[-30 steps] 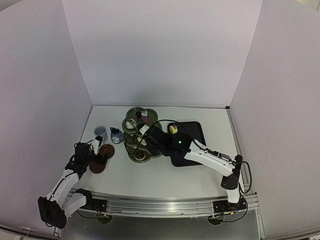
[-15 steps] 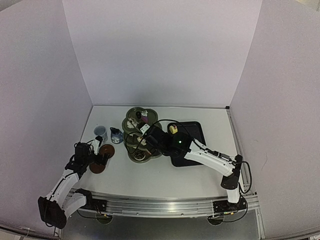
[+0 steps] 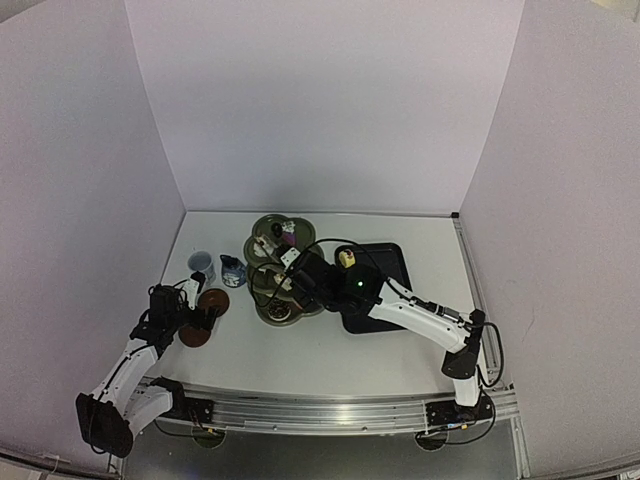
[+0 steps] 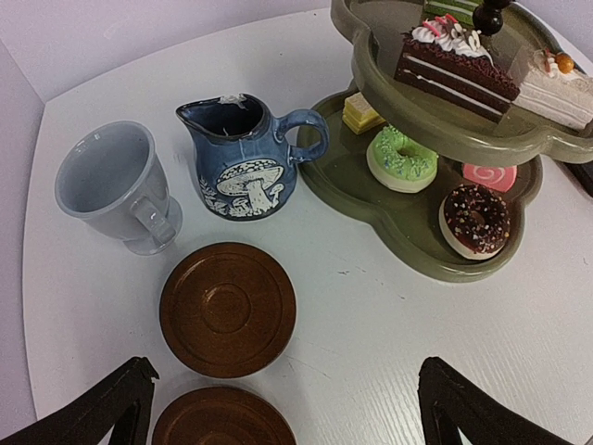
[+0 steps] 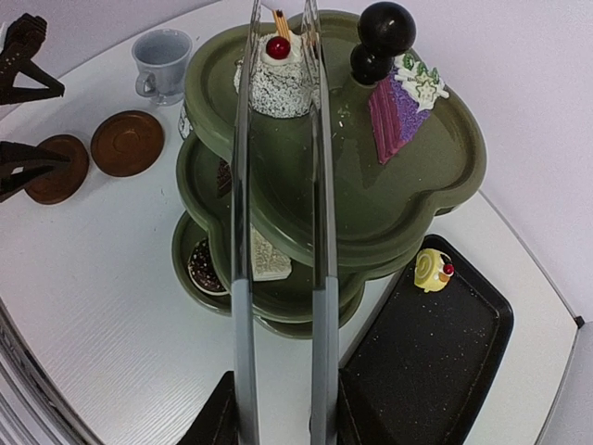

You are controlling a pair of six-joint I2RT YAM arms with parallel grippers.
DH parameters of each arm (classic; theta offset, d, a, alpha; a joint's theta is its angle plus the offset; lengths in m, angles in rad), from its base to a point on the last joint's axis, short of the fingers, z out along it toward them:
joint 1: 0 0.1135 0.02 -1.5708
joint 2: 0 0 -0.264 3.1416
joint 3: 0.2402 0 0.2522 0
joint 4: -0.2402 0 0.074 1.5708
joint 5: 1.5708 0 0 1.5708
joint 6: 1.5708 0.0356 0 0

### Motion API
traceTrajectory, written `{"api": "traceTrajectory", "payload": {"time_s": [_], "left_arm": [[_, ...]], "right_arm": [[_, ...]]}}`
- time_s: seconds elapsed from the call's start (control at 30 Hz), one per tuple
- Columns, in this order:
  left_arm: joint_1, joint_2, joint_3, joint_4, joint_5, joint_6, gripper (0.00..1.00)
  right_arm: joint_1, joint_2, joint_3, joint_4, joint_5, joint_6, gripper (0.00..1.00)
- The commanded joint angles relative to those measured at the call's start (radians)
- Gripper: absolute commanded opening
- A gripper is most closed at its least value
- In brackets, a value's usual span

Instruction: Serve the afternoon tea

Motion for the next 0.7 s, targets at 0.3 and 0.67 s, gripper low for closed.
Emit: {"api": "traceTrajectory", "payload": {"time_s": [0.3, 0.67], "left_arm": [[0.004, -0.006, 0.029, 0.021, 0.012, -0.001, 1.0], [0.005, -0.003, 0.029, 0.02, 0.012, -0.002, 1.0]], "right_arm": [[-0.006, -0.106, -0.012, 0.065, 0.008, 0.015, 0.28], [-0.006, -0.123, 0.051, 0.104, -0.062, 0.009, 0.27]]}}
